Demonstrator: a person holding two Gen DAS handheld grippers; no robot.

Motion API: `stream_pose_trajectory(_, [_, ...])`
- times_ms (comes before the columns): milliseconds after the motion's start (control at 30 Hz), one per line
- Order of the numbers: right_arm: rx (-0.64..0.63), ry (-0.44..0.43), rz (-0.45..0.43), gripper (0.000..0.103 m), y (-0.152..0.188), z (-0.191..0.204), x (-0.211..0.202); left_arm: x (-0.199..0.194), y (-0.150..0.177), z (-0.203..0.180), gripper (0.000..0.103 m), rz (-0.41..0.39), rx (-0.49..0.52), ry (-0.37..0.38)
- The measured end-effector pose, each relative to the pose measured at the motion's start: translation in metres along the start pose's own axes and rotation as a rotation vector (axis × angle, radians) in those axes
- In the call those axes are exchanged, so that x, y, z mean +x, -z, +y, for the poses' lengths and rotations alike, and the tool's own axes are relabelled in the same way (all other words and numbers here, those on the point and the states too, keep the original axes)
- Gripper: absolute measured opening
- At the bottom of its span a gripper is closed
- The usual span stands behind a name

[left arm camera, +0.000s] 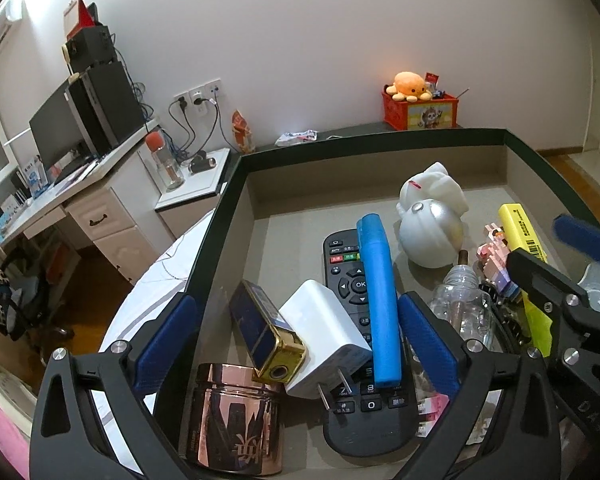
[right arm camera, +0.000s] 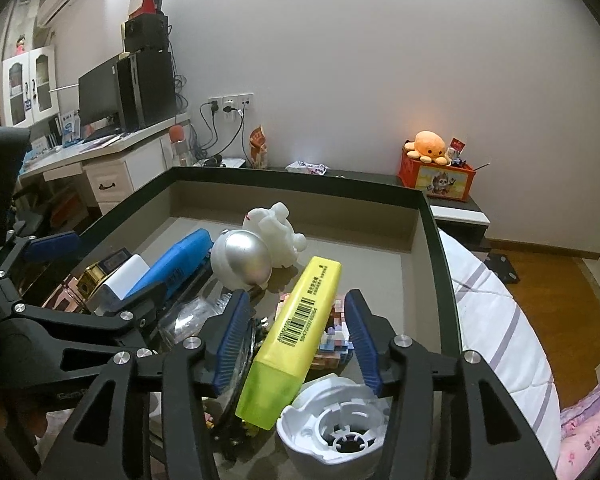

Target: Organize rigid objects

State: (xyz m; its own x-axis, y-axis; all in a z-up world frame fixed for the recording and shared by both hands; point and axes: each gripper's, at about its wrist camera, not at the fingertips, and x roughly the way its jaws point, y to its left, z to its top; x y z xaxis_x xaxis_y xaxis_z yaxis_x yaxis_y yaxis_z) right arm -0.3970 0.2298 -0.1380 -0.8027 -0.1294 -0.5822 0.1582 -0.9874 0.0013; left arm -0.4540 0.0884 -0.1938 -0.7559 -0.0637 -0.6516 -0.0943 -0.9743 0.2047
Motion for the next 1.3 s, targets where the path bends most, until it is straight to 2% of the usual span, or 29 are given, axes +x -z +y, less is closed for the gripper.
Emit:
stream_pose_trajectory(33, [0.016, 0.014, -0.007, 0.064, 0.000, -0.003, -0.001, 0.000, 0.000, 0.000, 0.102, -0.001, -0.002, 0.003])
stream_pose_trajectory(100, [0.045, 0.020, -0.018, 0.081, 0.000, -0.008, -0.004, 0.000, 0.001, -0.001, 0.103, 0.001, 0.004, 0.004])
stream_pose_trajectory(200, [0.044, 0.014, -0.029, 0.081, 0.000, -0.007, -0.006, 0.001, 0.001, -0.003, 0.103, -0.001, 0.013, -0.008])
stream_pose_trajectory(433, [0.043, 0.021, -0.052, 0.081, 0.001, -0.006, -0.014, -0.003, 0.001, 0.002, 0.103, -0.012, -0.022, 0.027])
stream_pose_trajectory(567, [0.064, 0.064, -0.051, 0.083, 0.000, -0.009, -0.020, -0.004, 0.001, 0.004, 0.103, -0.026, -0.034, 0.042])
stream_pose_trajectory(633, [0.079, 0.063, -0.061, 0.087, -0.001, -0.009, -0.027, -0.003, 0.002, 0.005, 0.103, -0.008, -0.042, 0.084])
stream_pose_trajectory(700, [0.080, 0.081, -0.069, 0.103, -0.002, -0.008, -0.033, -0.004, 0.005, 0.005, 0.103, 0.000, -0.041, 0.099])
stream_pose_trajectory(967, [0.060, 0.110, -0.133, 0.103, -0.003, -0.003, -0.076, -0.041, 0.011, 0.028, 0.103, -0.018, -0.157, 0.145])
stream_pose_trajectory(1100, [0.068, 0.131, -0.151, 0.103, -0.002, -0.002, -0.097, -0.062, 0.018, 0.037, 0.103, -0.018, -0.189, 0.105])
stream_pose_trajectory(1300, [0.054, 0.136, -0.149, 0.103, 0.005, 0.009, -0.120, -0.105, 0.028, 0.042, 0.103, -0.055, -0.207, 0.114])
